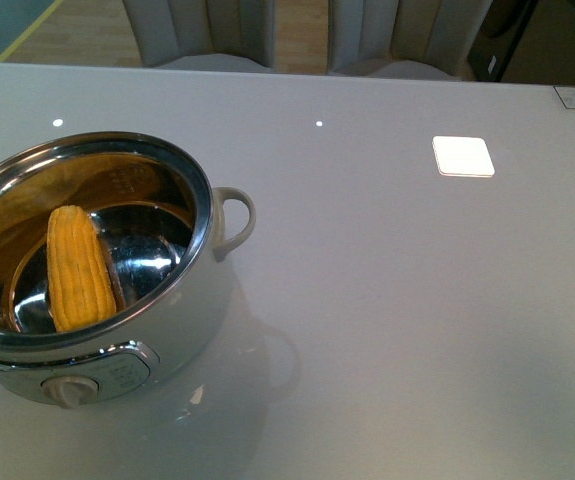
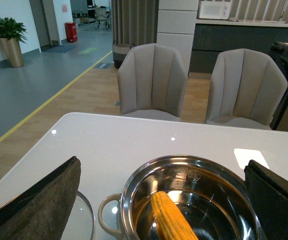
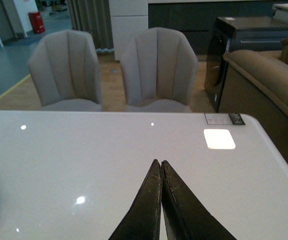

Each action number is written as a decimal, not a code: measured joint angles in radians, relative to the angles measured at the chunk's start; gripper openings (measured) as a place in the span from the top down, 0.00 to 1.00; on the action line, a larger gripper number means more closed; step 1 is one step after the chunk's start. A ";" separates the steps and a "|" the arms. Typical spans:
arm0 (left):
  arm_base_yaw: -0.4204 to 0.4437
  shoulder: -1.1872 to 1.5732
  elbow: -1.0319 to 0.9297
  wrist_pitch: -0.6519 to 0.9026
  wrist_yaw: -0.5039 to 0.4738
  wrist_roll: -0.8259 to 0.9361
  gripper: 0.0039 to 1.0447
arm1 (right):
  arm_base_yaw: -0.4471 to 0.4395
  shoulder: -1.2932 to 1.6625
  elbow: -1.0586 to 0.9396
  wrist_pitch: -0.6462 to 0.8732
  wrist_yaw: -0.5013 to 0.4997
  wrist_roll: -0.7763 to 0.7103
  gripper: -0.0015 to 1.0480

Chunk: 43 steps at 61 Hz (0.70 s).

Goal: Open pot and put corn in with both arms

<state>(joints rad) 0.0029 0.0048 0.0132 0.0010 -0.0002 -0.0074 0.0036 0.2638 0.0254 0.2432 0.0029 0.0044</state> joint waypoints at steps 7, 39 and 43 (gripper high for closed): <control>0.000 0.000 0.000 0.000 0.000 0.000 0.06 | 0.000 -0.032 -0.002 -0.011 -0.001 0.000 0.98; 0.000 0.000 0.000 0.000 0.000 0.000 0.06 | 0.000 -0.256 -0.001 -0.241 -0.001 0.000 0.98; 0.000 0.000 0.000 0.000 0.000 0.000 0.06 | 0.000 -0.256 -0.001 -0.241 -0.001 0.000 0.98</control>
<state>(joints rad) 0.0029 0.0048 0.0132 0.0006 -0.0002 -0.0074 0.0032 0.0074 0.0242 0.0017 0.0017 0.0040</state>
